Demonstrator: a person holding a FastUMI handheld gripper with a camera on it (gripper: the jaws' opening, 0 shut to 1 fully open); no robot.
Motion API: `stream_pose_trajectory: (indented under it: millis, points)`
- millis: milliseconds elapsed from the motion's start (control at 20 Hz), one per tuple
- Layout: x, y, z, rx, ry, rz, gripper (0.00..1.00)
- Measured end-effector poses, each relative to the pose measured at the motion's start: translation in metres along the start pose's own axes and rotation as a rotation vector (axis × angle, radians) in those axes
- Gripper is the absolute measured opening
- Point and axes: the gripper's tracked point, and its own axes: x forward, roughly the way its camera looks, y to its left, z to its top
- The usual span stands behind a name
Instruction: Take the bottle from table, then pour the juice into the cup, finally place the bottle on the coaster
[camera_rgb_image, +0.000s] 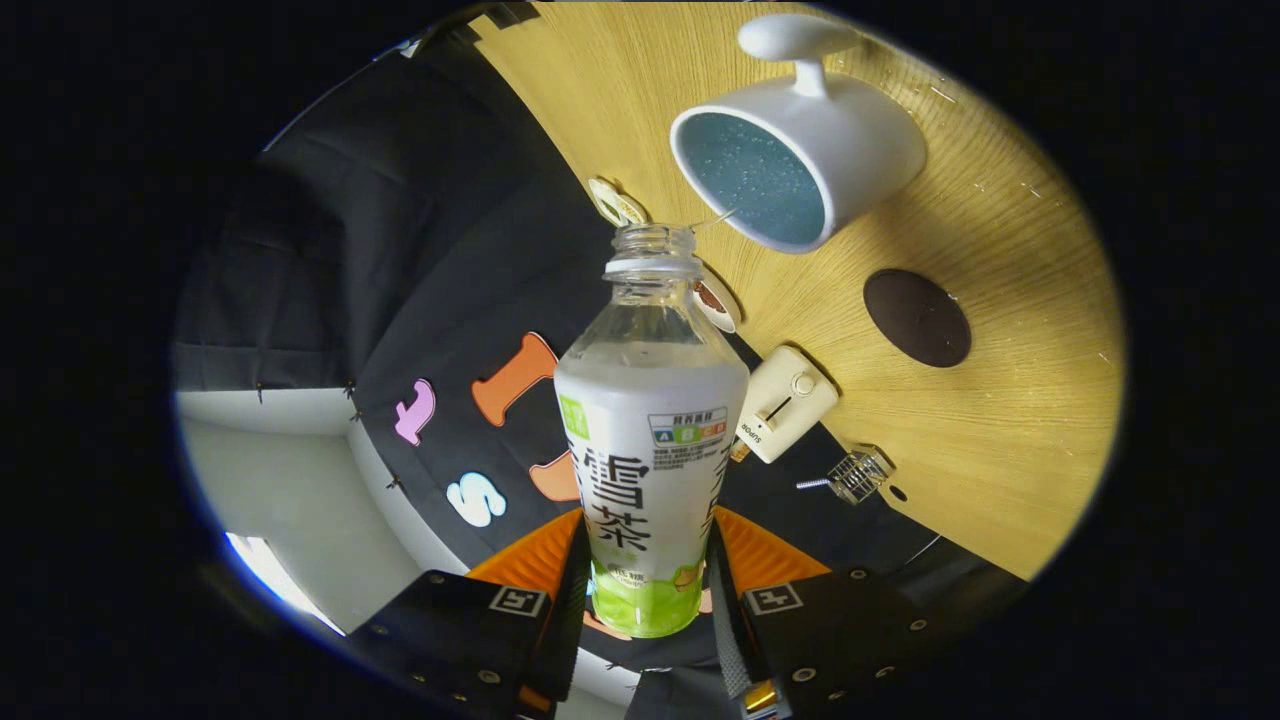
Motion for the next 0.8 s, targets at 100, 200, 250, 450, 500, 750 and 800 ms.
stream_pose_trajectory:
  millis: [100,200,250,450,500,750,800]
  points:
    - [-0.002,0.001,-0.001,-0.007,0.003,0.007,0.57]
    - [-0.001,-0.013,0.009,-0.072,-0.016,-0.043,0.57]
    - [-0.002,-0.022,0.008,-0.109,-0.014,-0.073,0.57]
    - [-0.005,-0.047,0.023,-0.28,-0.008,-0.148,0.57]
    - [-0.01,-0.059,0.027,-0.36,-0.004,-0.182,0.57]
    - [-0.016,-0.07,0.03,-0.724,0.023,-0.202,0.57]
    - [-0.017,-0.071,0.03,-0.811,0.034,-0.199,0.57]
